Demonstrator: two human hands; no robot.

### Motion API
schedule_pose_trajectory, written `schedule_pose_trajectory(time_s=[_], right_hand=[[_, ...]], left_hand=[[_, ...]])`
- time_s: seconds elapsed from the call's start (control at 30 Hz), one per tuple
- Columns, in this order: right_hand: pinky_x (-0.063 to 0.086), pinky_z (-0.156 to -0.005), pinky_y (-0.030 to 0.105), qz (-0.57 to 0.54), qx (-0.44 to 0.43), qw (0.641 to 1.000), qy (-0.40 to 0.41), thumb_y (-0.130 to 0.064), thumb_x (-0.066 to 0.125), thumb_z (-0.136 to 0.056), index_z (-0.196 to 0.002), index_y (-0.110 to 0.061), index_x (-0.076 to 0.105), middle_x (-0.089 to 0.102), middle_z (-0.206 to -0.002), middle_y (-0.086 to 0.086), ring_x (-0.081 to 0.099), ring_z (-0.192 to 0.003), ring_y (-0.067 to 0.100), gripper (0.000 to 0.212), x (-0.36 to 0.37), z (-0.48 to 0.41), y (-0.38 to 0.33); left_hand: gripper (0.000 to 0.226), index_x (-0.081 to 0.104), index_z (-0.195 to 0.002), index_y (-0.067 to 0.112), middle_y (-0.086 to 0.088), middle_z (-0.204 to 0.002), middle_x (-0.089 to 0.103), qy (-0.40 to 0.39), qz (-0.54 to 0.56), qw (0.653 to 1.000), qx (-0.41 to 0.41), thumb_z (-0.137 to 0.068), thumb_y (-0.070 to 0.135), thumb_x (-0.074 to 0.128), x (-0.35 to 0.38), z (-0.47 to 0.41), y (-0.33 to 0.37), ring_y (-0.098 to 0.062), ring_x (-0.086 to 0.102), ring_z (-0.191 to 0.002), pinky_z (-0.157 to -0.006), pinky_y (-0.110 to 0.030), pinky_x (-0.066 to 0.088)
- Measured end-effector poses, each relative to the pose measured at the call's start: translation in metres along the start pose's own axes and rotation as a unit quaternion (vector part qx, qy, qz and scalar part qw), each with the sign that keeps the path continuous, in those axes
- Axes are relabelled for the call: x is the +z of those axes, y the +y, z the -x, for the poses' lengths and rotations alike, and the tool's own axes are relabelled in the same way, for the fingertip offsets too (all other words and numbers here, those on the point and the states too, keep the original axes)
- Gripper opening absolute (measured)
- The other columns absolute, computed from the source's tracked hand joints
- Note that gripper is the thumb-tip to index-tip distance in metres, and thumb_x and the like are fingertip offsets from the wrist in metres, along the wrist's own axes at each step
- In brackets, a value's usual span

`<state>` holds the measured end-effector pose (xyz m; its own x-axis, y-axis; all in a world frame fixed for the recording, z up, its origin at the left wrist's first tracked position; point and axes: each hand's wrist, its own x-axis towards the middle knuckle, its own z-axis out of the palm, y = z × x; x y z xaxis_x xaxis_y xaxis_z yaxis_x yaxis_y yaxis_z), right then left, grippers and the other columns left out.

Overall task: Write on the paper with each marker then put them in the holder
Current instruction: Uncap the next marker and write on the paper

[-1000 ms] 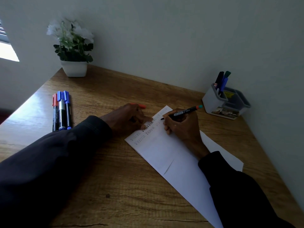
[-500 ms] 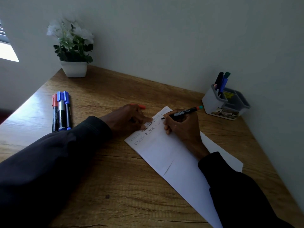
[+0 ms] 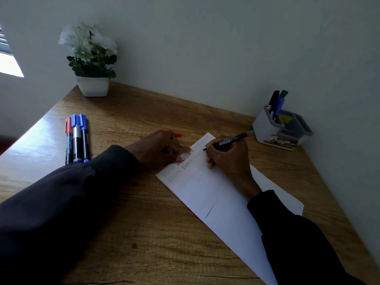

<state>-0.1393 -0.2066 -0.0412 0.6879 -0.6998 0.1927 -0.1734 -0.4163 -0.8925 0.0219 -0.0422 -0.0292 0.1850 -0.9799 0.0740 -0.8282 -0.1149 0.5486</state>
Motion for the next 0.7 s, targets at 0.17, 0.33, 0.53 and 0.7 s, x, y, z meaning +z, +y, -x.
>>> schedule_pose_trajectory(time_s=[0.17,0.33,0.53,0.7], right_hand=[[0.055,-0.047,0.028,-0.076,0.007,0.996,0.048,-0.007,0.071,-0.093,-0.090,0.001,0.071,0.075,-0.071,0.014,0.070,-0.052,0.023,0.008,-0.002,-0.002,0.001],[0.058,-0.053,0.032,-0.126,0.032,0.991,0.013,-0.010,0.071,-0.094,-0.093,-0.002,0.074,0.075,-0.076,0.018,0.071,-0.060,0.030,0.008,-0.006,-0.001,-0.001],[0.058,-0.052,0.035,-0.036,-0.048,0.995,-0.083,-0.001,0.068,-0.093,-0.095,0.002,0.069,0.073,-0.074,0.018,0.070,-0.058,0.033,0.003,-0.013,-0.017,-0.001],[0.052,-0.045,0.026,0.000,-0.028,0.996,-0.081,-0.001,0.069,-0.091,-0.082,-0.004,0.071,0.072,-0.069,0.014,0.066,-0.053,0.024,0.010,-0.008,-0.014,0.002]], left_hand=[[0.040,0.055,-0.133,0.023,-0.001,-0.144,0.045,-0.002,0.014,1.000,0.005,-0.093,0.022,0.060,-0.003,0.003,0.002,0.006,0.017,-0.124,-0.075,0.012,0.027],[0.038,0.058,-0.131,0.020,-0.002,-0.144,0.046,0.000,0.017,1.000,0.005,-0.094,0.023,0.059,-0.002,0.003,0.006,0.006,0.020,-0.121,-0.073,0.015,0.023],[0.035,0.060,-0.128,0.018,-0.005,-0.141,0.049,0.000,0.018,1.000,0.017,-0.093,0.021,0.059,-0.003,0.003,0.005,-0.004,0.025,-0.136,-0.077,0.014,0.022],[0.038,0.059,-0.130,0.024,0.001,-0.143,0.045,0.003,0.000,1.000,0.006,-0.093,0.027,0.060,0.001,0.000,-0.003,-0.008,0.023,-0.141,-0.079,0.003,0.033]])
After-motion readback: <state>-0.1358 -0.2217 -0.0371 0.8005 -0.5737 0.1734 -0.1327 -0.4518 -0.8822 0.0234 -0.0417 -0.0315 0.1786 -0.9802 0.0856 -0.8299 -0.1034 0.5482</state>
